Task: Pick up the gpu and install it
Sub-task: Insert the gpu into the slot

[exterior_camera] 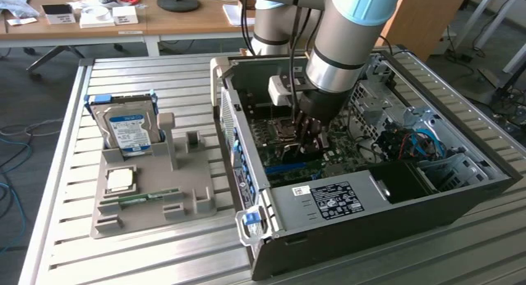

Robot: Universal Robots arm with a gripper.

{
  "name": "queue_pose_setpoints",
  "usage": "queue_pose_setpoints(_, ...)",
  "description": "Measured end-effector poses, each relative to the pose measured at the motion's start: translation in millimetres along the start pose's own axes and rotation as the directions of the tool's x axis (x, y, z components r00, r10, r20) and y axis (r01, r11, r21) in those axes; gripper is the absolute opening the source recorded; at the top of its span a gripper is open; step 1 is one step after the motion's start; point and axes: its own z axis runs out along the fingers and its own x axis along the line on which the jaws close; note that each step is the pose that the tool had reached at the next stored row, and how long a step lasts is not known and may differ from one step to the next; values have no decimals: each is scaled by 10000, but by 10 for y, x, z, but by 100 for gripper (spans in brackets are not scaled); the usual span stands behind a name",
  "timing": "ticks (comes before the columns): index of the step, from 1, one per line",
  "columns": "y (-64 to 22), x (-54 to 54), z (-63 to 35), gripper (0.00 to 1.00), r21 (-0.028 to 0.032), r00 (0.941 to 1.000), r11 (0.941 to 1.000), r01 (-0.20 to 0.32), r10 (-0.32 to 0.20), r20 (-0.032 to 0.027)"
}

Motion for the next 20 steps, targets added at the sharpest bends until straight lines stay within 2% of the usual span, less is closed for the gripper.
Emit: queue_pose_setpoints(20,2,2,42,27,-1,10000,10000,-1,1,-1)
